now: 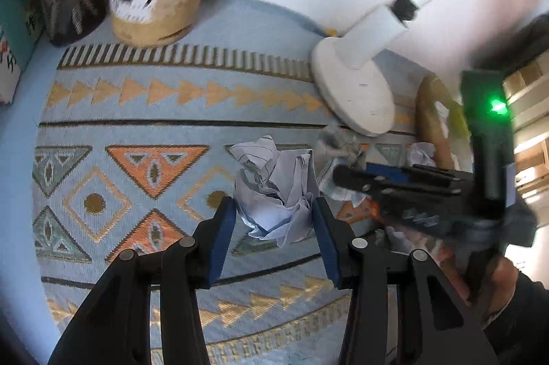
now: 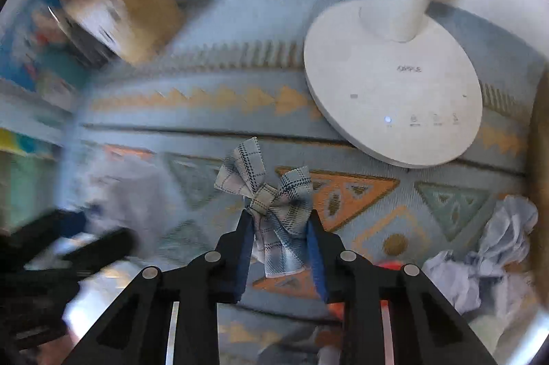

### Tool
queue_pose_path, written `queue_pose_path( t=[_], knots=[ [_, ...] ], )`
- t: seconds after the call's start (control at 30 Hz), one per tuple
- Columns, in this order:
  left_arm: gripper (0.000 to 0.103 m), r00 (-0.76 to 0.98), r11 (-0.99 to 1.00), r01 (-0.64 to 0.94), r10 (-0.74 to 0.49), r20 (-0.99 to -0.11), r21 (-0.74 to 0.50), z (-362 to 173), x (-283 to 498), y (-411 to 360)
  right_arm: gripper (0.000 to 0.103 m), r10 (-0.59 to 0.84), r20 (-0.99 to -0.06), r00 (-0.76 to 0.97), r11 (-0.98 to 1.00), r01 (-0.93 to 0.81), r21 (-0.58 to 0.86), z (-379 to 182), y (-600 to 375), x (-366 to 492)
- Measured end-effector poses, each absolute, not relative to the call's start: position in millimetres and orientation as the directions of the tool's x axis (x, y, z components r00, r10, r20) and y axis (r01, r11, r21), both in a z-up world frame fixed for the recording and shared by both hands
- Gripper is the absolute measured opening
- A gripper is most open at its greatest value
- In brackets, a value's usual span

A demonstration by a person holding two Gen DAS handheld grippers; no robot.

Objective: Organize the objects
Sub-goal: 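Carry the paper ball and plaid bow over the bowl and open both tools, then move both open tools back toward the plush toys in the pile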

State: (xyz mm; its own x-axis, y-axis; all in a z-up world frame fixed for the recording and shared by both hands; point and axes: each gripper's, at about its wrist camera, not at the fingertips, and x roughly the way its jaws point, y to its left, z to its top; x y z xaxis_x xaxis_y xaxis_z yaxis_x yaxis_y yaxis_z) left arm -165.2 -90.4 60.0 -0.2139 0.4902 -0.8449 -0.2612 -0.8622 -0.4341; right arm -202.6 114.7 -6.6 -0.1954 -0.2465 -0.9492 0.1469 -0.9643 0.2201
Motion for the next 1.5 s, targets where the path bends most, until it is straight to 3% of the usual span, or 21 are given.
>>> queue_pose_path(
  t=[0.23,0.67,1.0,1.03,1.1,1.13,1.17,1.5],
  knots=[
    [0.043,-0.237,-0.830,-0.368,0.520,-0.820,-0.420,100.5,-150.4,-50.8,0.029,-0.291,-0.895,-0.338,-0.957,0.085,0.278,58.7,173.3,-163.2],
    [0.043,-0.178,-0.612,-0.707,0.640,-0.748,-0.355,165.7,-153.9,136.1,0.030,-0.094,-0.847,-0.523,-0.915,-0.291,0.281,132.5,372.3,-115.5],
    [0.043,-0.148,-0.536,-0.791,0.635,-0.758,-0.295,168.0,-166.1,246.1,0.031,-0.027,-0.835,-0.549,-0.876,-0.389,0.285,143.3,456.8,-127.3],
    [0.043,-0.147,-0.531,-0.794,0.640,-0.754,-0.296,168.6,-165.6,250.1,0.032,-0.031,-0.837,-0.546,-0.879,-0.383,0.283,140.1,458.2,-129.4],
    [0.053,-0.139,-0.522,-0.792,0.660,-0.738,-0.318,167.1,-168.4,255.7,0.055,-0.040,-0.851,-0.524,-0.887,-0.373,0.272,130.2,461.2,-136.6],
    [0.066,-0.137,-0.533,-0.780,0.657,-0.742,-0.327,164.0,-170.1,256.6,0.061,-0.038,-0.859,-0.511,-0.886,-0.380,0.265,124.4,461.4,-139.0],
    [0.069,-0.129,-0.549,-0.763,0.646,-0.752,-0.341,158.8,-172.9,257.2,0.063,-0.034,-0.865,-0.500,-0.882,-0.393,0.262,120.0,464.2,-139.1],
    [0.069,-0.111,-0.616,-0.677,0.627,-0.771,-0.403,140.6,-163.9,198.4,0.063,-0.105,-0.873,-0.477,-0.854,-0.406,0.324,105.5,465.4,-118.5]
  ],
)
